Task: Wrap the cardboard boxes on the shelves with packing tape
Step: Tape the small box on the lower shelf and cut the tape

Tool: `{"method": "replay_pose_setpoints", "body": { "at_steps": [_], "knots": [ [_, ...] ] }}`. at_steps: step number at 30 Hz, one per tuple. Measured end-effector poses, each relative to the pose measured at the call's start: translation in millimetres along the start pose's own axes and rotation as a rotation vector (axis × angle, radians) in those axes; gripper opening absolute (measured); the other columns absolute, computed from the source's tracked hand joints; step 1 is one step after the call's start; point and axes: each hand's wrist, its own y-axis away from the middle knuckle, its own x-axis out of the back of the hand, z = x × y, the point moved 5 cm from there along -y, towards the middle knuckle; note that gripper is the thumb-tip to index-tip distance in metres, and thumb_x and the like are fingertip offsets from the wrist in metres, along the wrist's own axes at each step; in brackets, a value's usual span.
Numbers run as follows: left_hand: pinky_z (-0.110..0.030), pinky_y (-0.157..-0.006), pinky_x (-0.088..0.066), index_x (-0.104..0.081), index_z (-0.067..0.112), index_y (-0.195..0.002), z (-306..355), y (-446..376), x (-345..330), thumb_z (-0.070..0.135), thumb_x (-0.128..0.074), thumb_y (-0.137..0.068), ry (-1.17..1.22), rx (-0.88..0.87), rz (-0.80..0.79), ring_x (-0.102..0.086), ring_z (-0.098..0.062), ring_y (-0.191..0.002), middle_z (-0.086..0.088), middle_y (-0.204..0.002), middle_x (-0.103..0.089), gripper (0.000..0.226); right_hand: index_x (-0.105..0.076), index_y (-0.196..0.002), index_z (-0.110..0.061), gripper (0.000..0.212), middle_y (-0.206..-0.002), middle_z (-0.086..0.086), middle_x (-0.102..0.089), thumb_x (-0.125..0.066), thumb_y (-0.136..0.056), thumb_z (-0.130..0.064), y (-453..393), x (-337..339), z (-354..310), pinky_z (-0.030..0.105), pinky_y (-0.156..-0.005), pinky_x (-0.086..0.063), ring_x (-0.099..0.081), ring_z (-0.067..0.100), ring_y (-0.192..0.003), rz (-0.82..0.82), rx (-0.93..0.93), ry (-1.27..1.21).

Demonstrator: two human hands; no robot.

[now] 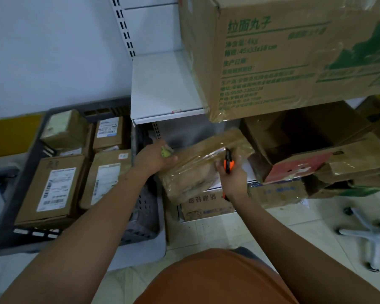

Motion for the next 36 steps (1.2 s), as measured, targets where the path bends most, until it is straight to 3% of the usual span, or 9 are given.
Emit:
{"method": "replay_pose_setpoints", "body": {
  "at_steps": [3, 6, 12, 16, 20, 22, 27, 30, 36],
  "knots": [
    [-0.033, -0.08, -0.048, -0.056, 0.02, -0.112, -5, 6, -4, 0.052, -0.075, -0.08, 0.087, 0.106, 0.047, -0.06, -0.023, -0.102, -0.004, -0.114, -0.063, 0.049, -0.052, -0.131, -0.011, 0.046, -0.086, 0.002, -0.065, -0.065, -0.094, -0.035, -22, -13, -32, 0.025, -0.067, -0.04, -0.06, 0.013, -0.072, -0.128, 0.14, 0.032],
    [-0.029, -0.077, -0.043, -0.054, 0.019, -0.107, 0, 18, -20, 0.045, -0.077, -0.082, 0.322, 0.189, 0.072, -0.055, -0.017, -0.097, -0.001, -0.109, -0.059, 0.043, -0.053, -0.139, -0.022, 0.047, -0.093, 0.003, -0.066, -0.063, -0.095, -0.036, -32, -20, -58, 0.026, -0.068, -0.037, -0.061, 0.019, -0.086, -0.229, 0.267, 0.218],
    [-0.04, -0.083, -0.055, -0.055, 0.025, -0.104, 10, 39, -67, 0.027, -0.071, -0.091, 0.782, 0.356, 0.078, -0.066, -0.025, -0.093, -0.012, -0.11, -0.067, 0.021, -0.067, -0.119, -0.017, 0.026, -0.089, 0.003, -0.066, -0.062, -0.097, -0.029, -39, 3, -49, 0.013, -0.056, -0.033, -0.059, 0.015, -0.083, -0.218, 0.23, 0.183],
    [-0.04, -0.082, -0.055, -0.057, 0.03, -0.107, 7, 47, -66, 0.018, -0.064, -0.094, 0.827, 0.313, 0.129, -0.067, -0.023, -0.091, -0.01, -0.114, -0.067, 0.019, -0.069, -0.113, -0.007, 0.032, -0.097, 0.014, -0.071, -0.063, -0.096, -0.032, -47, 15, -47, 0.035, -0.078, -0.048, -0.066, 0.027, -0.092, -0.27, 0.172, 0.171],
    [-0.027, -0.059, -0.059, -0.056, 0.021, -0.114, 20, 61, -51, 0.009, -0.057, -0.099, 0.904, 0.238, 0.093, -0.073, -0.01, -0.068, -0.002, -0.102, -0.07, 0.019, -0.07, -0.109, -0.016, 0.025, -0.086, 0.006, -0.069, -0.058, -0.098, -0.035, -33, 21, -50, 0.035, -0.072, -0.05, -0.065, 0.022, -0.081, -0.186, 0.278, 0.303],
    [-0.034, -0.065, -0.06, -0.056, 0.019, -0.112, 24, 68, -39, 0.007, -0.056, -0.1, 0.955, 0.198, 0.082, -0.075, -0.02, -0.072, -0.009, -0.103, -0.072, 0.018, -0.07, -0.098, -0.017, 0.019, -0.075, 0.002, -0.065, -0.06, -0.097, -0.033, -22, 17, -48, 0.03, -0.067, -0.048, -0.062, 0.016, -0.073, -0.224, 0.238, 0.233],
    [-0.04, -0.069, -0.061, -0.058, 0.012, -0.114, 42, 85, 3, 0.007, -0.056, -0.1, 0.868, 0.025, -0.006, -0.073, -0.032, -0.071, -0.016, -0.09, -0.074, 0.016, -0.068, -0.096, -0.034, 0.009, -0.068, -0.014, -0.066, -0.069, -0.09, -0.039, 3, 8, -64, 0.024, -0.065, -0.044, -0.06, 0.004, -0.067, -0.389, 0.118, -0.144],
    [-0.039, -0.069, -0.06, -0.058, 0.011, -0.115, 63, 98, 13, 0.012, -0.059, -0.098, 0.755, -0.071, -0.18, -0.074, -0.033, -0.072, -0.012, -0.089, -0.076, 0.017, -0.071, -0.099, -0.028, 0.02, -0.078, 0.0, -0.071, -0.076, -0.083, -0.04, 18, -4, -85, 0.031, -0.068, -0.054, -0.066, 0.016, -0.072, -0.503, 0.124, -0.224],
    [-0.046, -0.071, -0.061, -0.053, 0.02, -0.116, 81, 117, 4, 0.019, -0.057, -0.1, 0.517, -0.104, -0.253, -0.074, -0.023, -0.066, -0.007, -0.083, -0.074, 0.017, -0.072, -0.074, -0.016, 0.018, -0.07, 0.0, -0.07, -0.082, -0.078, -0.031, 27, -3, -81, 0.03, -0.063, -0.053, -0.064, 0.013, -0.064, -0.317, 0.026, -0.155]
  ]
}}
